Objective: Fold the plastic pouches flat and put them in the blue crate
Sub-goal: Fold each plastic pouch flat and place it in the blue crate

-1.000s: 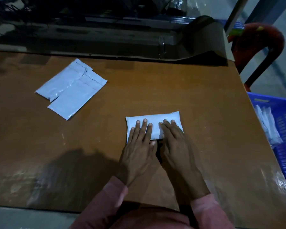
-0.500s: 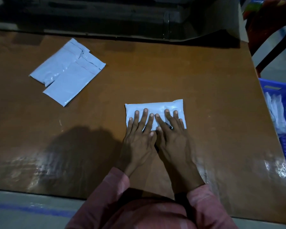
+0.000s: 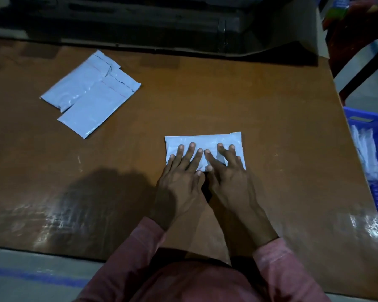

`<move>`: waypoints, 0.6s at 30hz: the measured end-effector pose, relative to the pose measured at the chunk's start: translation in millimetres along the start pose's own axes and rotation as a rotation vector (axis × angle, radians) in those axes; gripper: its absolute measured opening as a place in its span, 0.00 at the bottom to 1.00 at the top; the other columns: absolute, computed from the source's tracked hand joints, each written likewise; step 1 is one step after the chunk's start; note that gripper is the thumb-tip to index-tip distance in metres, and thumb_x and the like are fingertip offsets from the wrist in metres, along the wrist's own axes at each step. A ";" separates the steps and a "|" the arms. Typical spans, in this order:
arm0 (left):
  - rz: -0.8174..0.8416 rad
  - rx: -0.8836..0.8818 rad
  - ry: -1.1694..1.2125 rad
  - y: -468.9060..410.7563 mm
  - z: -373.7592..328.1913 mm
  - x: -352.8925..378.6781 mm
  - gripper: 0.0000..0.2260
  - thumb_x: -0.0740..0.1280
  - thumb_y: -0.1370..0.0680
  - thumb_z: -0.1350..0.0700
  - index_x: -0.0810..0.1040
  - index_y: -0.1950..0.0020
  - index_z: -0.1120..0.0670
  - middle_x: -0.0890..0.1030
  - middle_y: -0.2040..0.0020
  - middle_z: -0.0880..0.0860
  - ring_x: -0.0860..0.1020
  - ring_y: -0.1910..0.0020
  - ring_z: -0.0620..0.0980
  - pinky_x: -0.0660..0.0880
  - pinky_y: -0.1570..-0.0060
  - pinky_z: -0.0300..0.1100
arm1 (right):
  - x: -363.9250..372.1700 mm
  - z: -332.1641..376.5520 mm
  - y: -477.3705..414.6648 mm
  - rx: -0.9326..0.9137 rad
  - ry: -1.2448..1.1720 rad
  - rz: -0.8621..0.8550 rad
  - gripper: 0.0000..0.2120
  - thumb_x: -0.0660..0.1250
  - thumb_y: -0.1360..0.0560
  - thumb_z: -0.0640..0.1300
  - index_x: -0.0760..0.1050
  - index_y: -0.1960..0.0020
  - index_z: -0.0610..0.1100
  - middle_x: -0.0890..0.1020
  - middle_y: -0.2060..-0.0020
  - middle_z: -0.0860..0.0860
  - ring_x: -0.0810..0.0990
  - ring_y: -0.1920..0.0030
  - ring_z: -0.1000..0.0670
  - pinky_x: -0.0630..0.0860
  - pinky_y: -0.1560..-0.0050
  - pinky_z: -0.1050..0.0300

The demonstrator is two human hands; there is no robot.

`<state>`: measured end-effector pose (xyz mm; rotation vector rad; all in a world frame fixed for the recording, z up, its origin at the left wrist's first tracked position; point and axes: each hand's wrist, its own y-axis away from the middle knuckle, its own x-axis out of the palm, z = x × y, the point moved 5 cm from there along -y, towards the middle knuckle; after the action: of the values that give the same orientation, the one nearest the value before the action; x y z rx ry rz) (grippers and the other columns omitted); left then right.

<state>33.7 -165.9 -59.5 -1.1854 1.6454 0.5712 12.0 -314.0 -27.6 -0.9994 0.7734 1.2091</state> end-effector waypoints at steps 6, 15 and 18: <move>-0.215 0.032 -0.063 -14.3 -11.7 -21.6 0.19 0.57 0.20 0.57 0.82 0.36 0.59 0.79 0.31 0.59 0.73 0.27 0.60 0.69 0.28 0.59 | -25.1 10.1 -19.4 -0.056 0.059 -0.188 0.16 0.67 0.23 0.43 0.82 0.37 0.43 0.83 0.41 0.44 0.80 0.39 0.40 0.76 0.41 0.47; -0.217 -0.072 -0.046 -40.1 -7.2 -18.8 0.17 0.56 0.19 0.52 0.80 0.37 0.52 0.77 0.30 0.53 0.74 0.32 0.52 0.72 0.37 0.50 | 7.1 -6.3 -32.8 0.036 -0.006 -0.148 0.19 0.60 0.19 0.48 0.76 0.29 0.48 0.75 0.29 0.48 0.72 0.29 0.46 0.72 0.35 0.48; -0.174 -0.044 -0.062 -46.7 -2.0 -10.8 0.17 0.54 0.18 0.53 0.77 0.35 0.52 0.74 0.27 0.53 0.72 0.29 0.53 0.69 0.32 0.50 | 8.5 -11.0 -33.6 0.047 -0.041 -0.106 0.21 0.63 0.19 0.47 0.73 0.27 0.48 0.72 0.26 0.49 0.69 0.26 0.47 0.71 0.32 0.48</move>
<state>75.1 -182.0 -41.2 -1.3150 1.4677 0.5306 46.9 -322.7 -32.6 -0.9629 0.7053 1.1124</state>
